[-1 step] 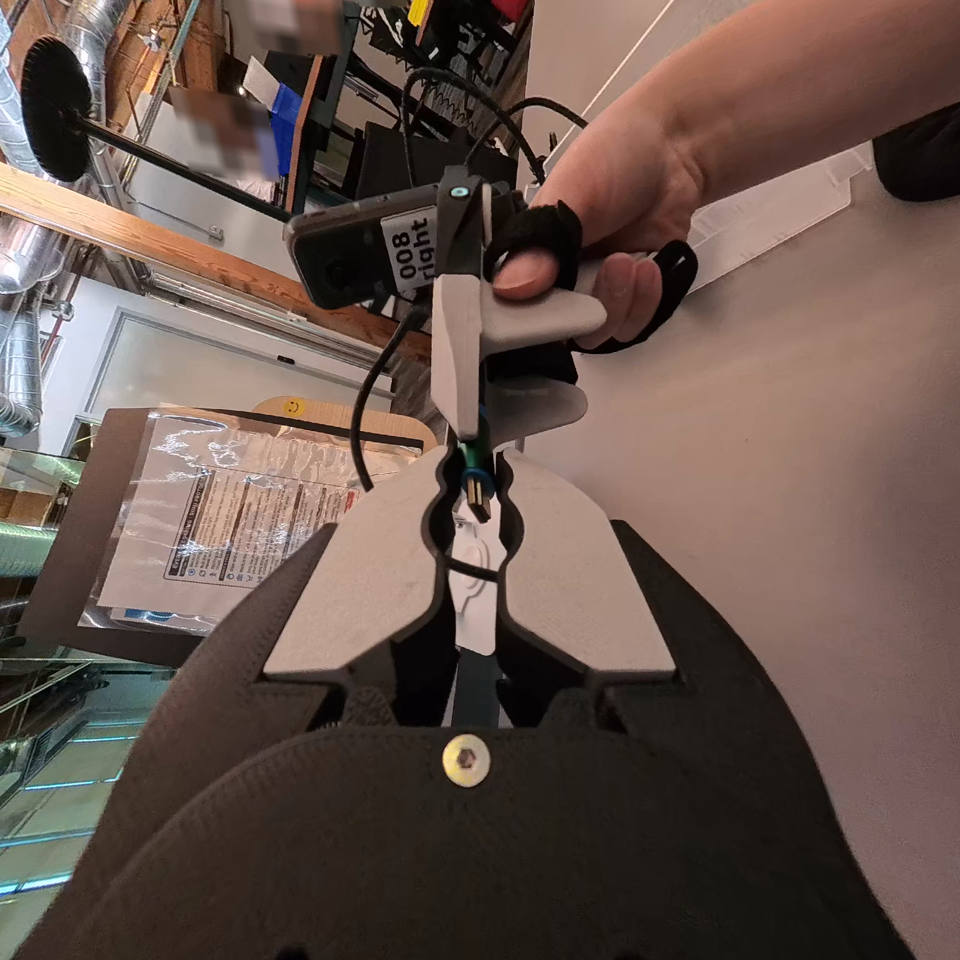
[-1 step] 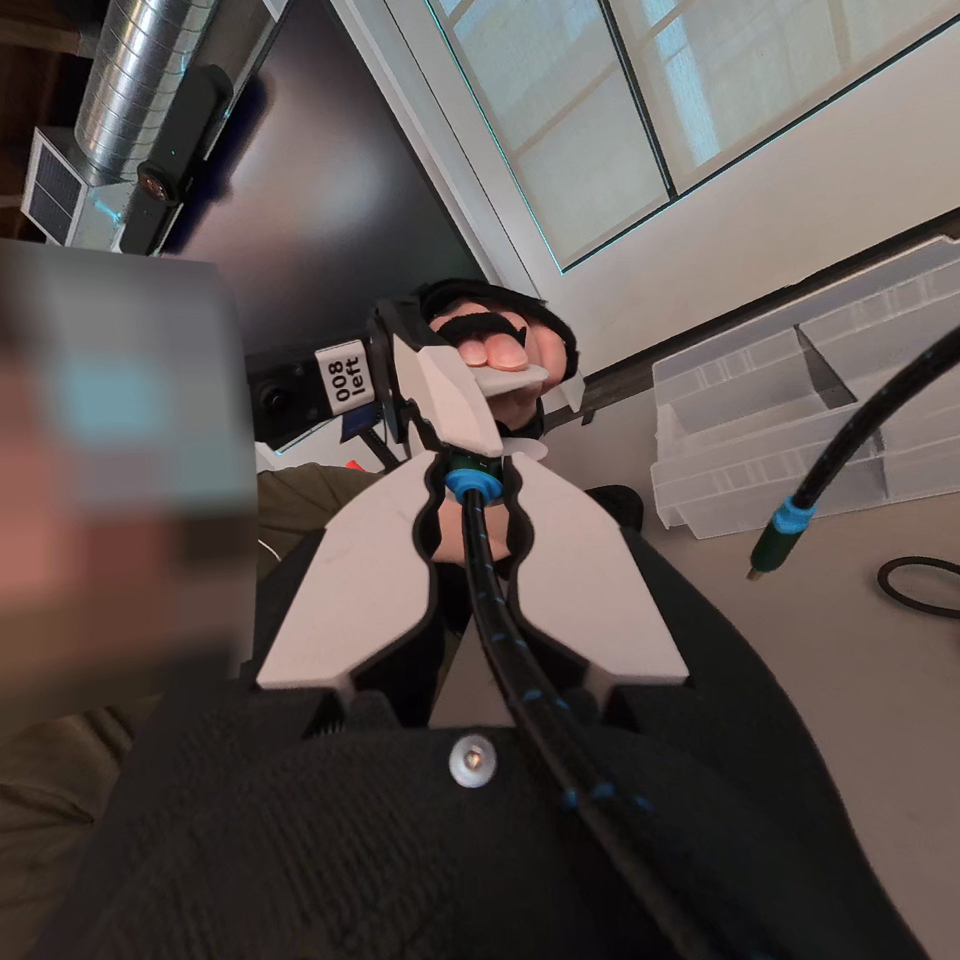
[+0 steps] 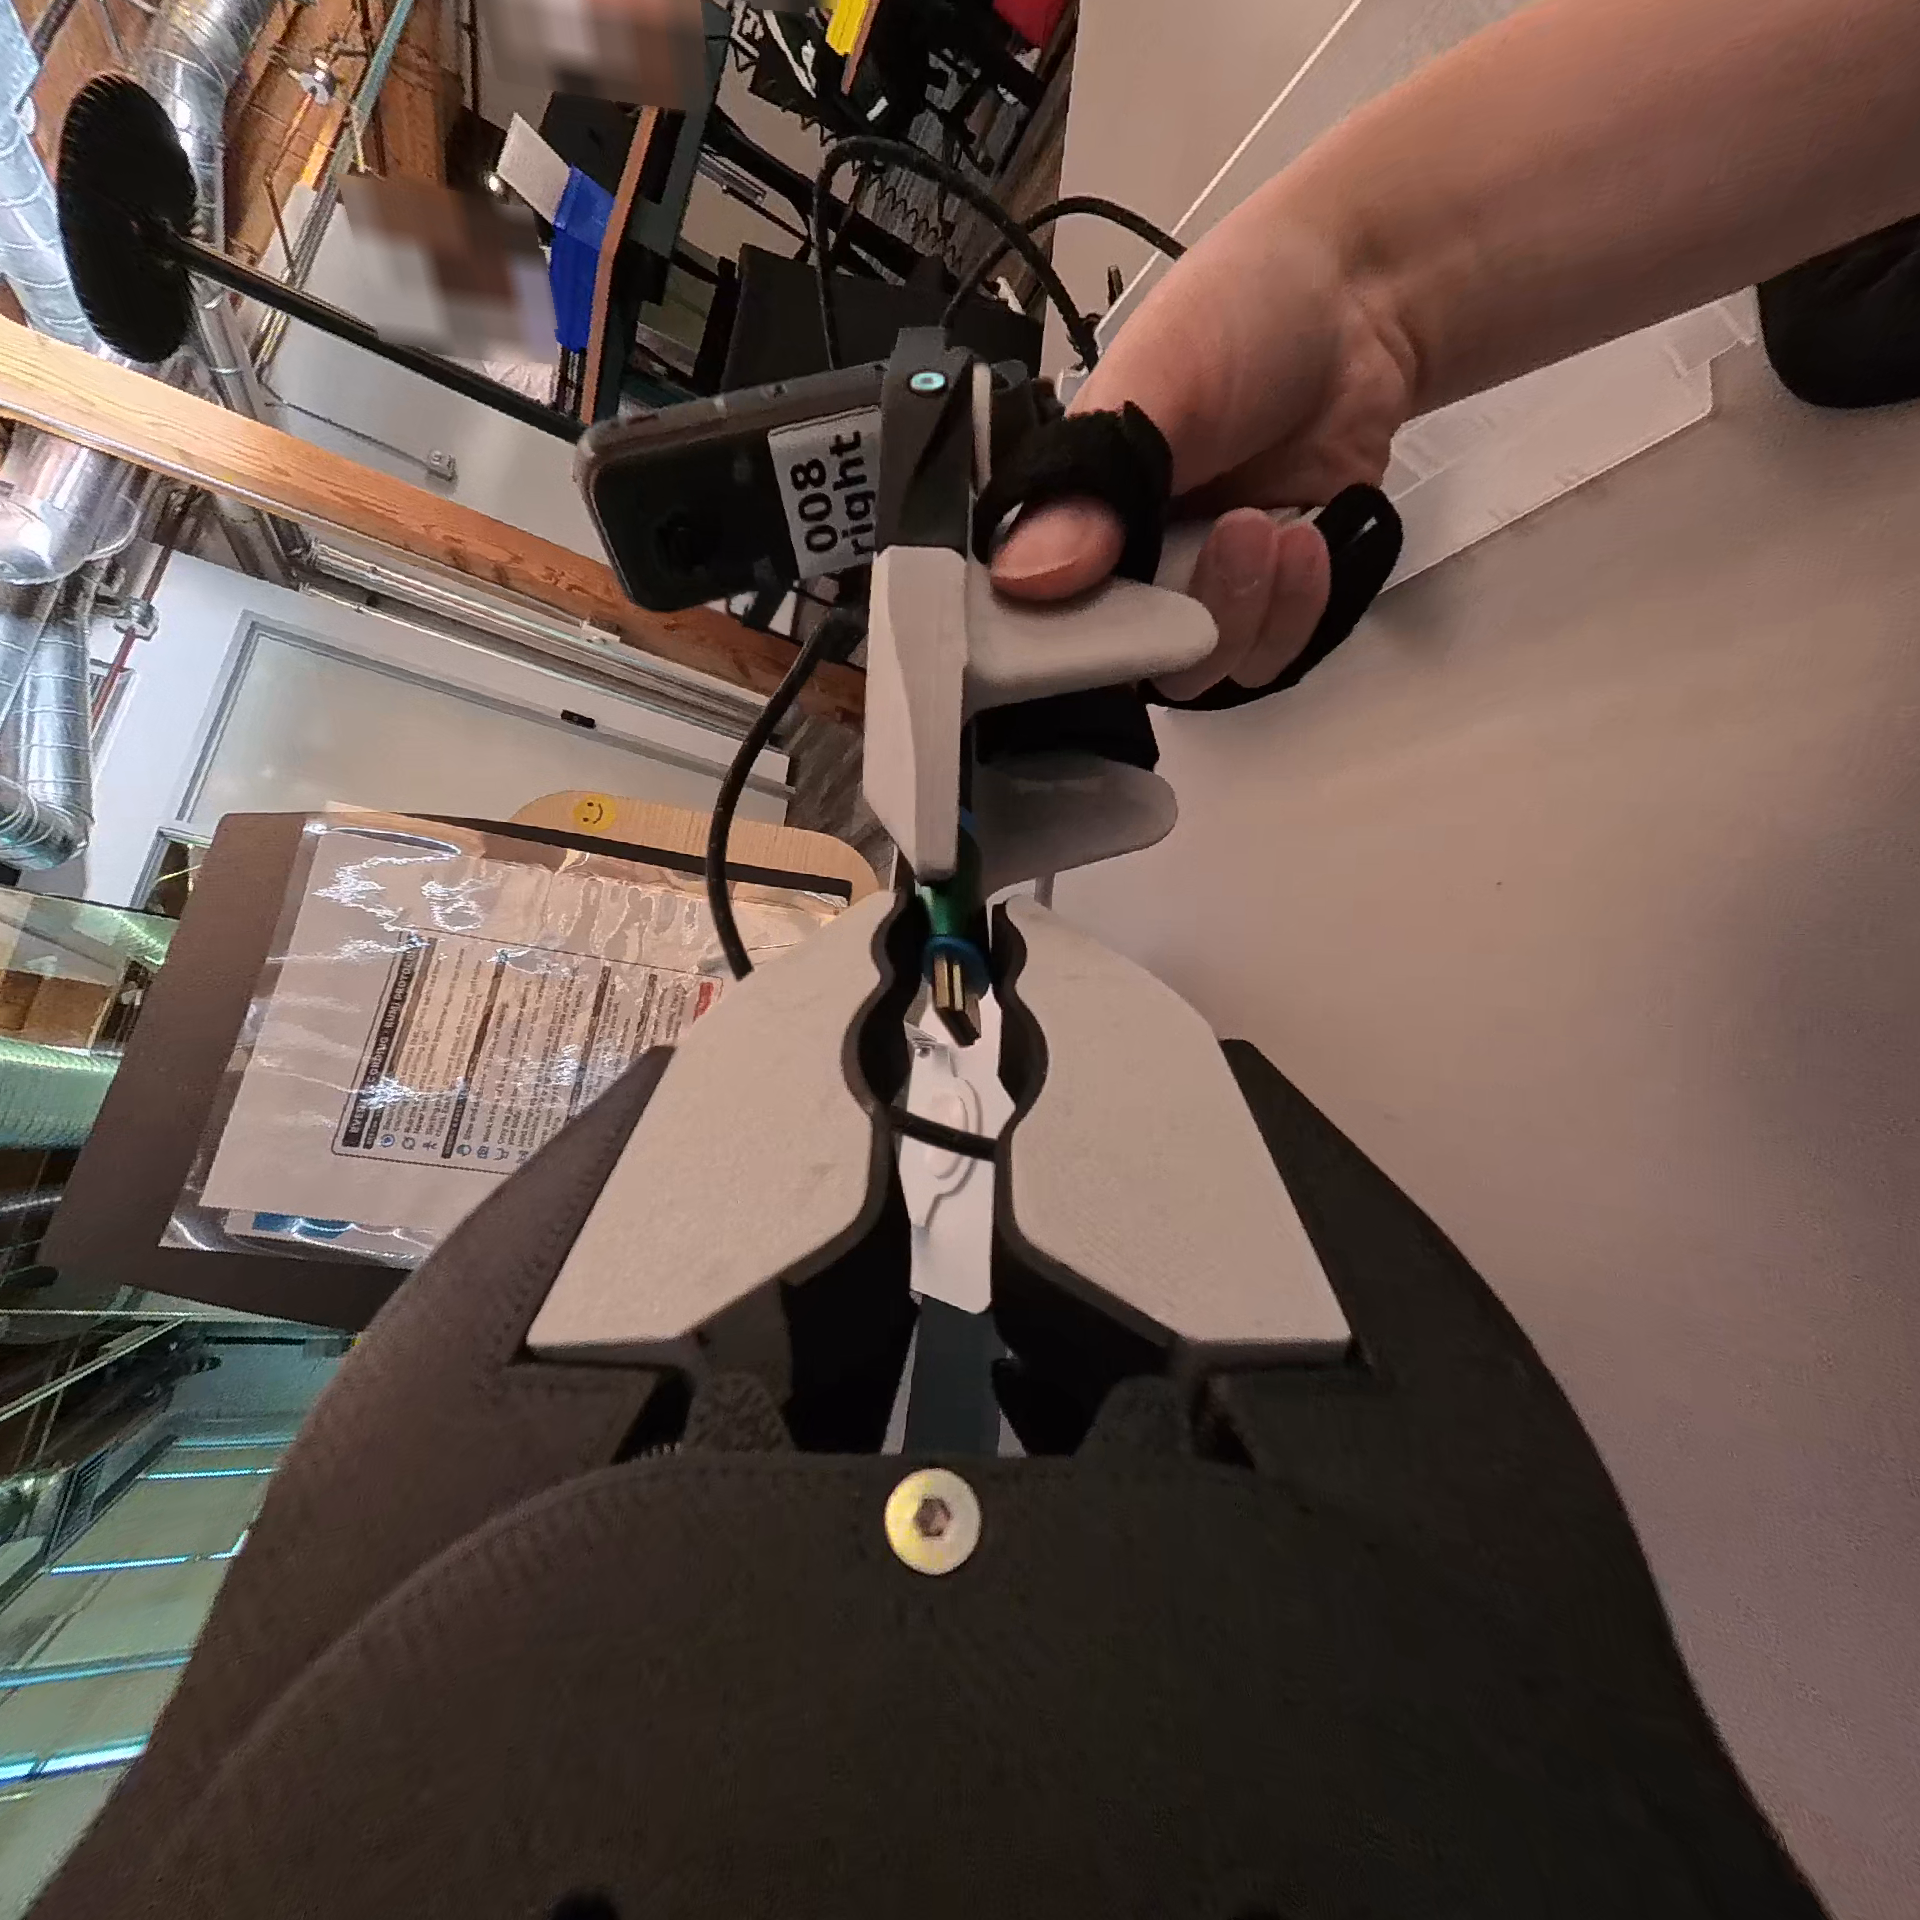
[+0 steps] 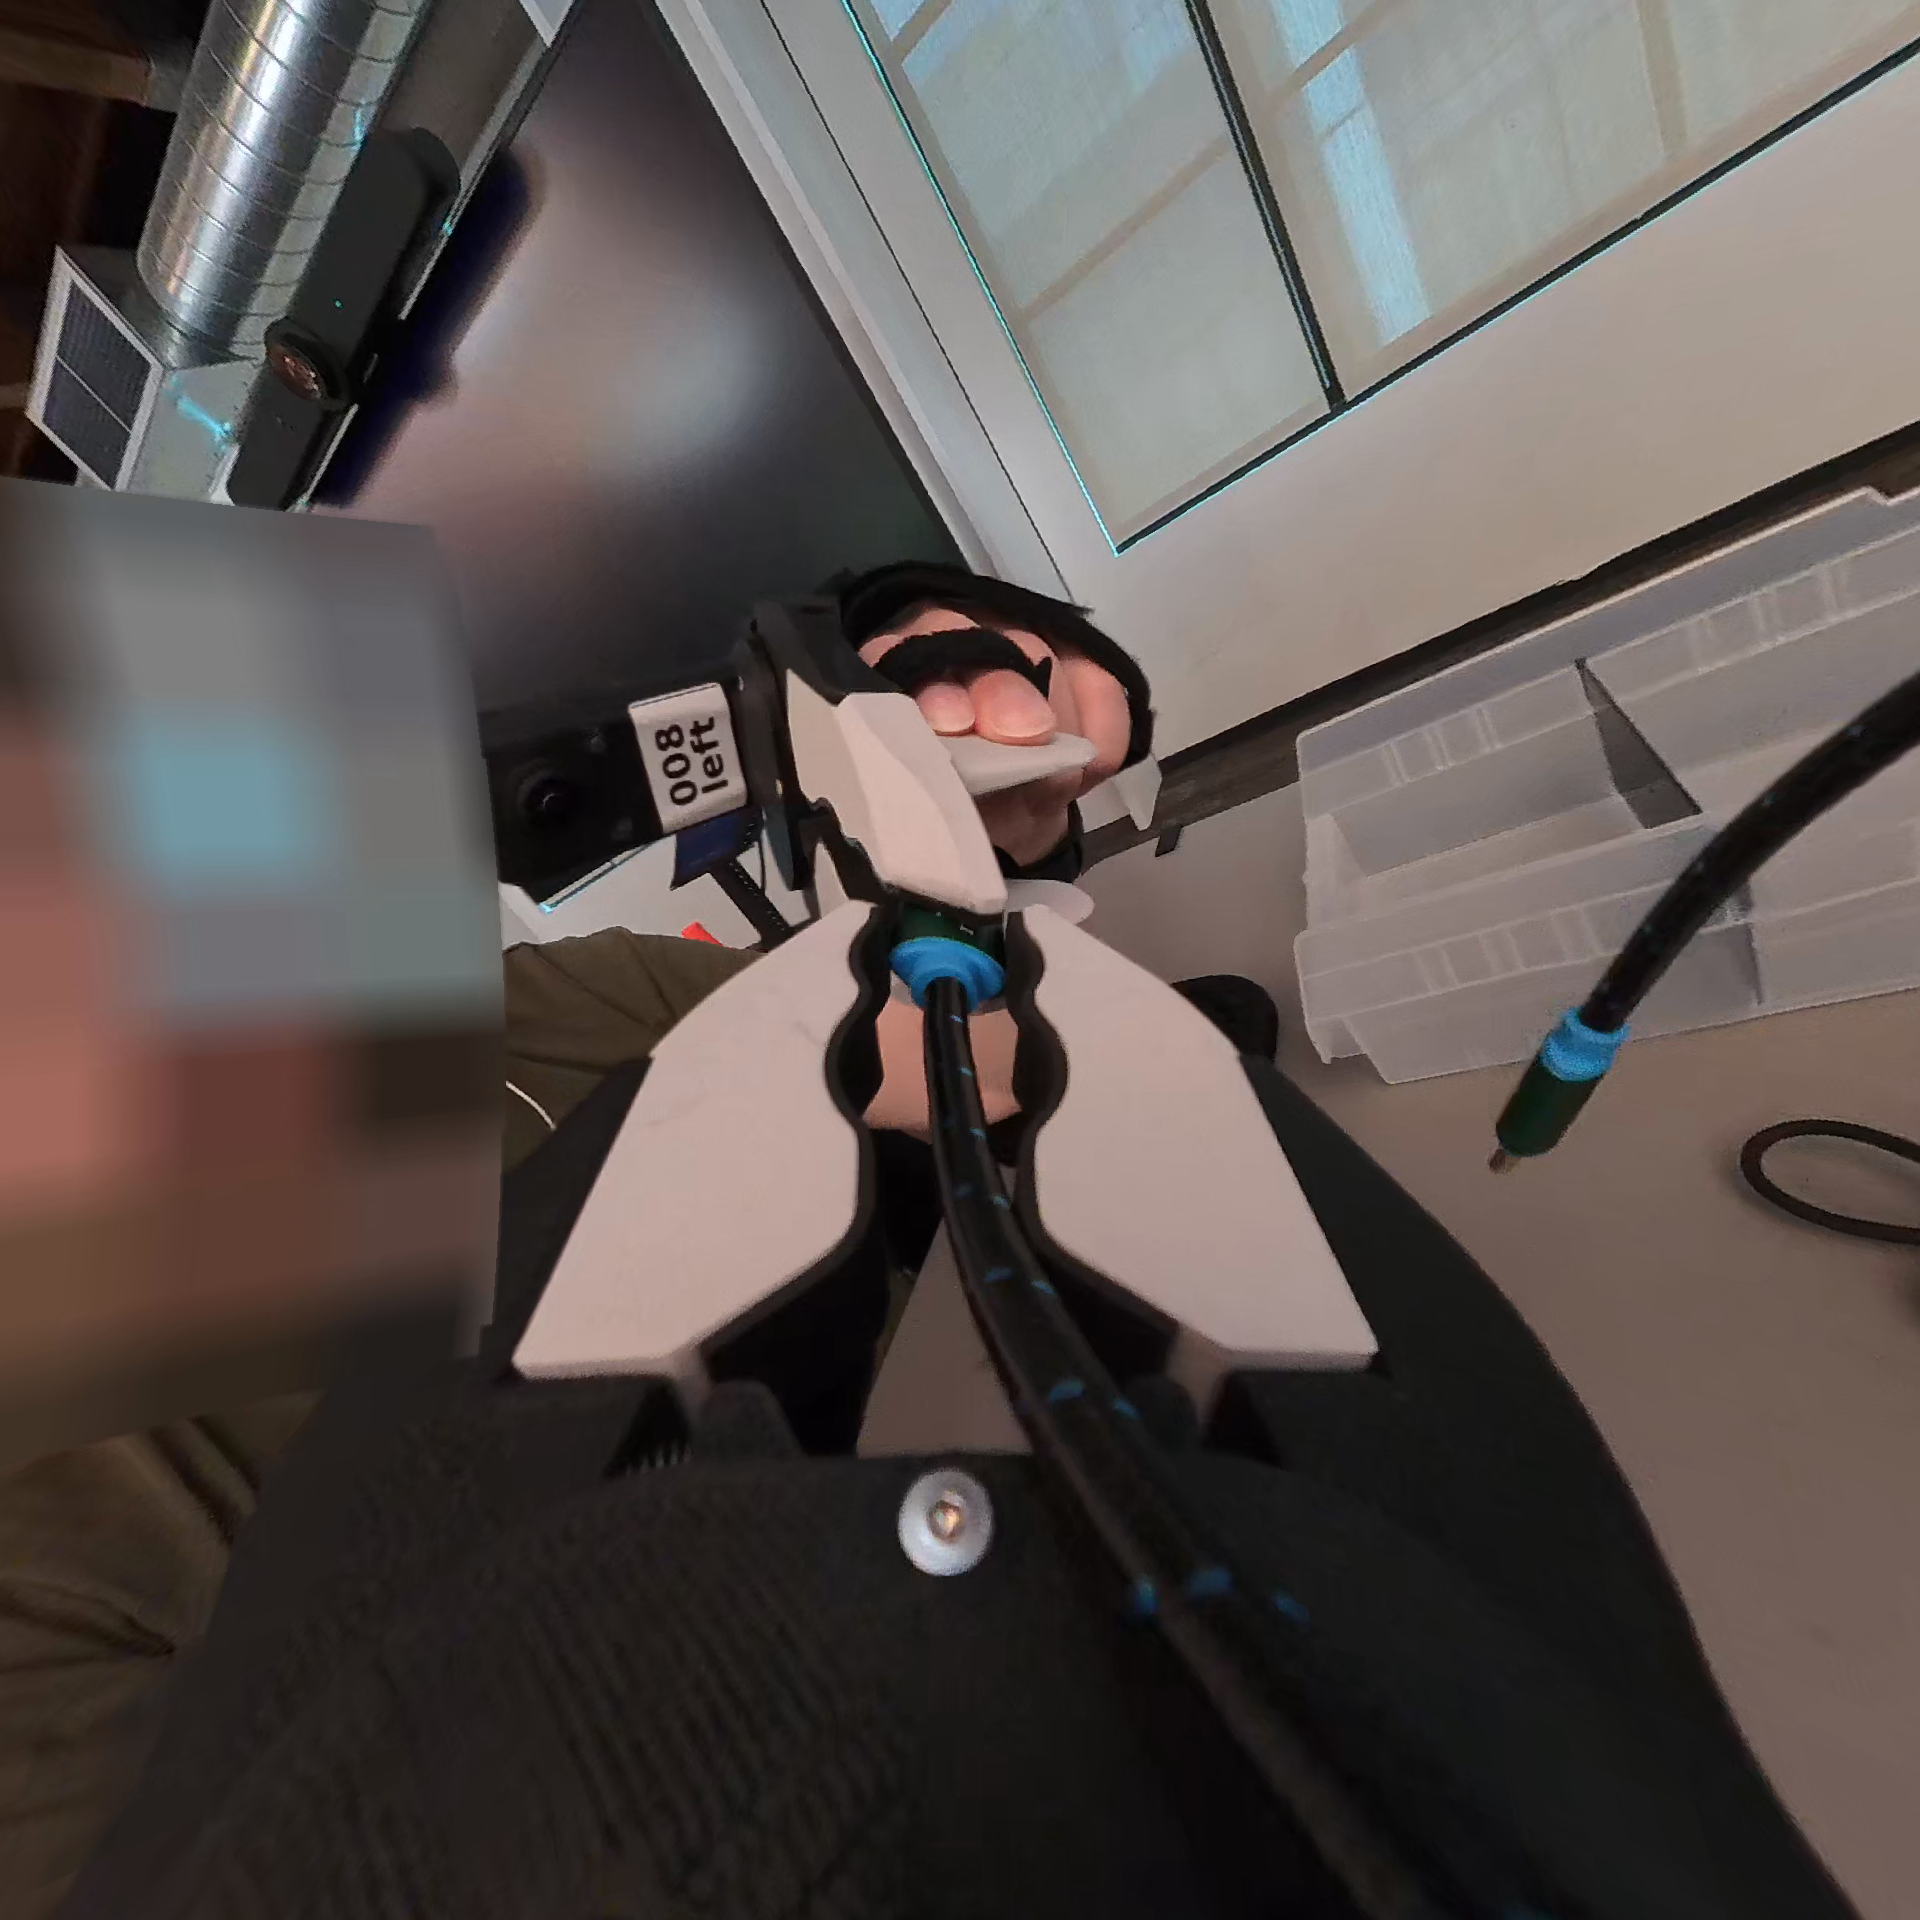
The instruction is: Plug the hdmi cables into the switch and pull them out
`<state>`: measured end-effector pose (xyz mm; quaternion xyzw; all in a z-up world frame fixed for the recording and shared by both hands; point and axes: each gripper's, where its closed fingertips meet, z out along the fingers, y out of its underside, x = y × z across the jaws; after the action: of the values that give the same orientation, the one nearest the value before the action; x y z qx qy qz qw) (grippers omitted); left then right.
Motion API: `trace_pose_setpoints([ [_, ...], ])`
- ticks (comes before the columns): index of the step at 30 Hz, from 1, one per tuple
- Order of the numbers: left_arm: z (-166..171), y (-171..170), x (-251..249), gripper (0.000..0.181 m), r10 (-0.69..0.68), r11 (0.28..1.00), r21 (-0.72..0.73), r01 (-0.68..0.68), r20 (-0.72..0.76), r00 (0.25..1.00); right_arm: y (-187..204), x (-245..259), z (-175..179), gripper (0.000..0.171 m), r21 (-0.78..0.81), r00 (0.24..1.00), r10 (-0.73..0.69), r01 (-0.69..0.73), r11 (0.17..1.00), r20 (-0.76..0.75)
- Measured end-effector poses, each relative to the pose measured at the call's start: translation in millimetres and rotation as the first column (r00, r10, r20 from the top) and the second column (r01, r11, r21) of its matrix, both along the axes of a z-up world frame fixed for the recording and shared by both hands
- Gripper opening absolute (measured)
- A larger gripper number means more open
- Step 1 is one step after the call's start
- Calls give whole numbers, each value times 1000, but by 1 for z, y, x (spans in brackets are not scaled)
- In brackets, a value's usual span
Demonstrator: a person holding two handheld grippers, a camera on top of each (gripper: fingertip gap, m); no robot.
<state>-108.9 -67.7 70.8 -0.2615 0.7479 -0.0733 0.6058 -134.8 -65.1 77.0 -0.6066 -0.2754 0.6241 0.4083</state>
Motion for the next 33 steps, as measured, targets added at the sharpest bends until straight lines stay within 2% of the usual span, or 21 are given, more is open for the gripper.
trace_pose_setpoints([
  [5,7,1,0,13,-5,999,-34,7,75,997,1,1,6,21,47,1000,-26,27,999,-11],
  [9,9,12,-4,34,40,998,-61,-36,71,997,6,10,10,21,74,997,-71,74,995,-34],
  [12,11,24,-11,38,76,993,-98,-70,60,995,12,21,11,21,133,990,-142,143,981,-18],
  [17,11,51,-24,41,160,968,-204,-149,36,986,17,35,14,21,311,951,-302,266,912,72],
  [20,1,70,-22,41,223,938,-272,-214,2,975,13,43,25,22,402,930,-362,308,863,66],
  [23,-26,88,-11,45,265,875,-396,-277,-87,960,10,53,34,22,476,894,-440,351,807,86],
  [26,-68,106,5,56,308,766,-521,-375,-214,927,2,63,47,22,550,860,-502,376,745,91],
  [28,-97,122,15,61,354,693,-563,-450,-277,893,-5,69,57,22,583,843,-531,389,713,87],
  [31,-131,133,31,63,363,578,-654,-487,-329,872,-14,76,67,22,621,826,-558,395,677,83],
  [33,-153,141,31,71,376,547,-624,-559,-413,829,-18,81,72,22,640,816,-573,396,658,83],
])
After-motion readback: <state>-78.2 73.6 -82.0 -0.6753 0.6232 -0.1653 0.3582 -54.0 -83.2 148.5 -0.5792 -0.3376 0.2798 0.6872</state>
